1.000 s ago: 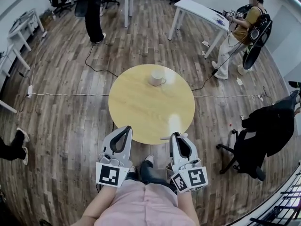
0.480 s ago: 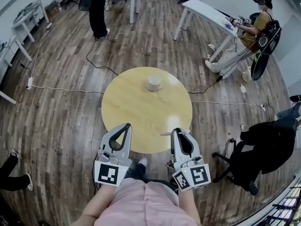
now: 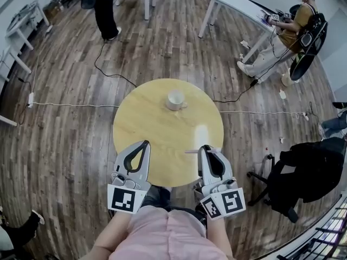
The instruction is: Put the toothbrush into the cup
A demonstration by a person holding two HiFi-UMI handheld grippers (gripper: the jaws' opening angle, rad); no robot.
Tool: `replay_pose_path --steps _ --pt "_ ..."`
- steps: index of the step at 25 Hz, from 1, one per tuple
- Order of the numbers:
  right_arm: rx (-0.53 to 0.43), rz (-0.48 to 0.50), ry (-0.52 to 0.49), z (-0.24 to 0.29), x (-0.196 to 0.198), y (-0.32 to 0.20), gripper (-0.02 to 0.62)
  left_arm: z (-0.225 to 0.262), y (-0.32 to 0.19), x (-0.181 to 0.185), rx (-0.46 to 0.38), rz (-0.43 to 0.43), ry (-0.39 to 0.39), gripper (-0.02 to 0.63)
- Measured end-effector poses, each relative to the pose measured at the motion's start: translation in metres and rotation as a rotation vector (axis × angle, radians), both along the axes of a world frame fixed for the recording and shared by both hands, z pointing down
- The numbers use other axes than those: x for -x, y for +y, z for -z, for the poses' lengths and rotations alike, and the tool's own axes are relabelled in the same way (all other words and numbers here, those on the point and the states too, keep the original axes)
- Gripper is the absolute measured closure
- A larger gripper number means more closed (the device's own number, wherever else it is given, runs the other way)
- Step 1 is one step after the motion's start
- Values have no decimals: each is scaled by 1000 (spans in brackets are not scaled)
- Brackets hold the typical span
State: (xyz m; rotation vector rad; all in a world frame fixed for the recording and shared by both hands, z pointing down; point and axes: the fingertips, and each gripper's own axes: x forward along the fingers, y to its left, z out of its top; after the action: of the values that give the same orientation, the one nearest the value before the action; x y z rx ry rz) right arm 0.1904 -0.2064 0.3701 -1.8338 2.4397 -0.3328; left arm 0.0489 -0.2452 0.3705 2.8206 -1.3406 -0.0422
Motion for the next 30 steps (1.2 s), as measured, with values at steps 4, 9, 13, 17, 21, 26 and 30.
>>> replay_pose_path --steps 4,9,13,17,21,26,30 --pt "-11 -6 0 2 0 -38 565 -4 -35 -4 8 -22 0 609" --pt "-16 -13 16 -2 4 -88 565 -16 -76 -7 36 -57 0 609" --pt "-14 -16 17 -16 1 -132 565 -25 -109 -13 61 -66 5 609" --pt "-4 0 8 -41 -7 -168 565 -40 -123 -20 92 -57 -2 609" --pt "-2 61 27 -68 -10 -203 565 -60 -134 -23 141 -34 -19 609" --pt "56 107 46 -113 -20 -249 565 -86 -153 -35 191 -3 -41 609" --pt "106 139 63 -147 -15 -273 565 -108 -174 -41 219 23 -41 609"
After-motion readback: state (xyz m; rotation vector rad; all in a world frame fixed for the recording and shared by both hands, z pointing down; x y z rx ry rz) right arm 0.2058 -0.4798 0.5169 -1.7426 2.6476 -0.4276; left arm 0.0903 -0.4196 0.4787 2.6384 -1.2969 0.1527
